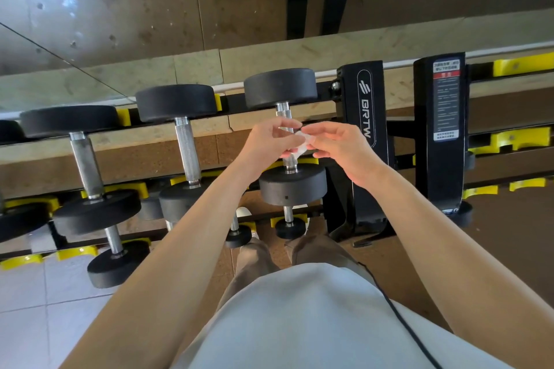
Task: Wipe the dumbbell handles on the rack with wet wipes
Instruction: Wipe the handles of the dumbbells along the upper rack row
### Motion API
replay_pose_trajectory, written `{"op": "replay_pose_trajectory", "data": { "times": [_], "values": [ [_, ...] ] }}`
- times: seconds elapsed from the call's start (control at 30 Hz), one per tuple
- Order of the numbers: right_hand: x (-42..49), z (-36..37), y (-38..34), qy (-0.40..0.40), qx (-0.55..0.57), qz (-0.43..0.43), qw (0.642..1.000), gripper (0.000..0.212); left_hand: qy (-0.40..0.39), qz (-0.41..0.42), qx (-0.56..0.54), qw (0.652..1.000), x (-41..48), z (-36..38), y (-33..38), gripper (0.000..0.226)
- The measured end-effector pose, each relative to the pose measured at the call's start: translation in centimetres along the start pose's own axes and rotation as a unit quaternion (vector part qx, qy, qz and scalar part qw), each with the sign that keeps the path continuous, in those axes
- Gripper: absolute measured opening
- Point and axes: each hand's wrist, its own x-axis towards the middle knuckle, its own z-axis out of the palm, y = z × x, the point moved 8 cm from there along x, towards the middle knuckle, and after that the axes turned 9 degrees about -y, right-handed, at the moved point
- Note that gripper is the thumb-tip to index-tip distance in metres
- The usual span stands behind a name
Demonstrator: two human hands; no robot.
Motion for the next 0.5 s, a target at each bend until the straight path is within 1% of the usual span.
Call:
{"op": "replay_pose_trajectory", "data": {
  "times": [0.07,0.13,0.17,0.23,0.3,0.37,0.4,0.43,0.5],
  "values": [
    [0.3,1.2,-0.7,-0.046,-0.005,-0.004,0.999,0.025,0.011,0.023,0.029,0.999,-0.1,0.0,0.5,0.022],
    [0.8,1.8,-1.1,-0.068,0.002,-0.004,0.998,0.028,0.038,0.034,0.029,0.998,-0.4,-0.6,0.7,0.015],
    [1.1,1.6,-1.1,-0.059,0.014,-0.003,0.998,0.028,0.047,0.033,0.012,0.998,-0.6,-1.0,0.6,0.01],
    [1.8,0.5,-0.6,-0.004,0.037,0.004,0.999,0.025,0.088,0.017,-0.017,0.996,-0.7,-2.6,-0.6,0.011],
    [2.7,-0.9,0.5,0.049,0.04,0.019,0.998,0.022,0.164,-0.016,-0.038,0.986,-0.9,-4.9,-2.5,0.014],
    [3.7,-1.8,1.9,0.074,0.037,0.047,0.996,0.022,0.231,-0.053,-0.08,0.968,-0.7,-6.6,-4.8,0.017],
    [4.2,-2.1,2.5,0.08,0.036,0.06,0.994,0.021,0.251,-0.07,-0.096,0.961,-0.5,-7.2,-5.8,0.019],
    [4.7,-2.4,3.1,0.086,0.039,0.072,0.993,0.021,0.259,-0.087,-0.103,0.956,0.0,-7.4,-6.7,0.02],
    [5.9,-2.5,4.1,0.085,0.055,0.091,0.991,0.02,0.244,-0.117,-0.106,0.957,1.6,-7.1,-7.8,0.025]
  ]
}}
